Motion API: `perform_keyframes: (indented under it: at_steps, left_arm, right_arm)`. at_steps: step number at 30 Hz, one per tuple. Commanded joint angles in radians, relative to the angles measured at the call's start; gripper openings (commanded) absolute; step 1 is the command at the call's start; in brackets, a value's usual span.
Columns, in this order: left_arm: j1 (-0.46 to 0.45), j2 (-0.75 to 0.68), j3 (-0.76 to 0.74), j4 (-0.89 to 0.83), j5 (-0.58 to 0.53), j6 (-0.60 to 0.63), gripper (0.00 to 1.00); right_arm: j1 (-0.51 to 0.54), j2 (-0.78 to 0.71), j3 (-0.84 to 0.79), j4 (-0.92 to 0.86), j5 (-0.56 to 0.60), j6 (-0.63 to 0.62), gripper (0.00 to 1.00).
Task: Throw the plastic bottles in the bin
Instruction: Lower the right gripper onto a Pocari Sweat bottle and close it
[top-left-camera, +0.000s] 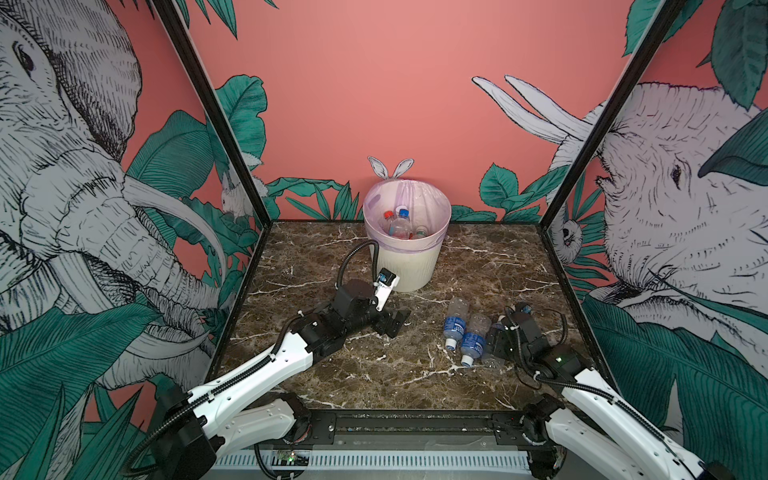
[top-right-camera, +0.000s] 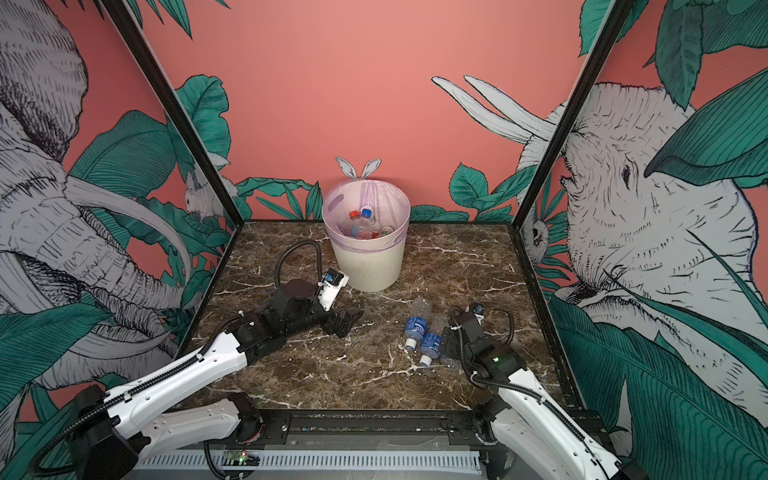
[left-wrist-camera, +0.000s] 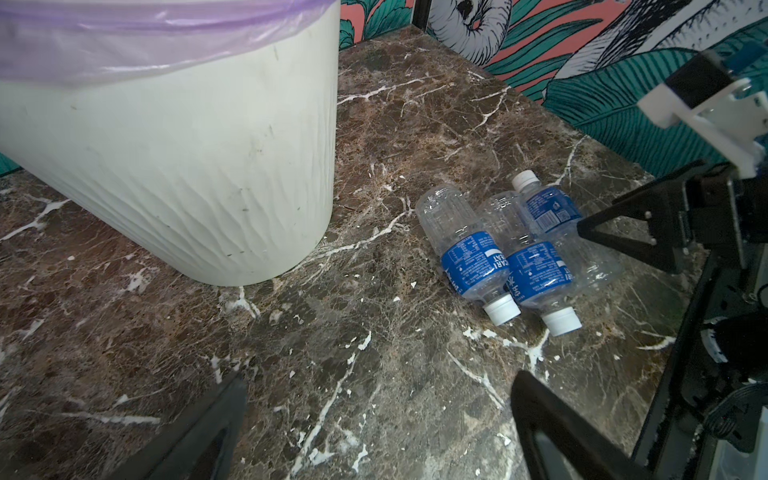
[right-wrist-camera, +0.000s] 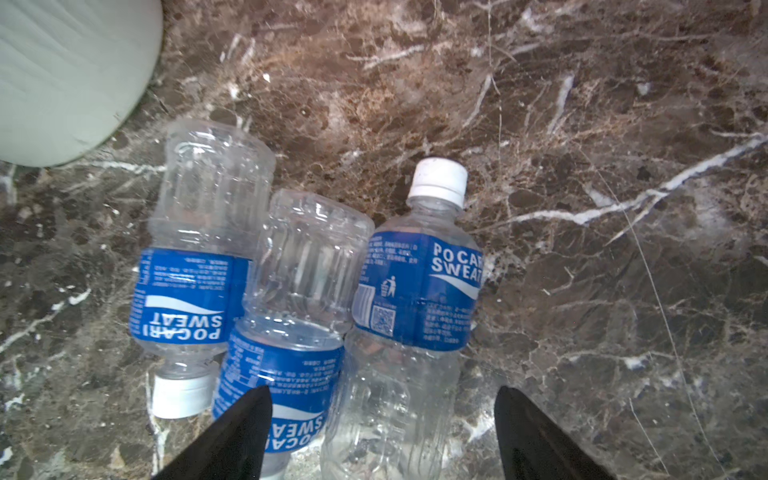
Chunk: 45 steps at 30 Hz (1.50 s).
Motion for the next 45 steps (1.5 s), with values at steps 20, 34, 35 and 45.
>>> perform_keyframes:
  at_steps: [20,34,35,45]
  left_arm:
    - [-0.025,0.021,-0.057,0.062,-0.007,-0.042,1.00]
    - [-0.025,0.025,-0.083,0.072,-0.010,-0.050,1.00]
    - [-0.026,0.026,-0.083,0.074,-0.010,-0.050,1.00]
    - [-0.025,0.030,-0.086,0.078,-0.008,-0.056,1.00]
  right_arm:
    - [-0.133,0.069,-0.056,0.084,-0.110,-0.043,0.76]
    - [-0.186,0.141,-0.052,0.143,-0.157,-0.083,0.75]
    - [-0.187,0.147,-0.053,0.147,-0.159,-0.085,0.75]
    - [-0.198,0.194,-0.052,0.190,-0.184,-0.094,0.72]
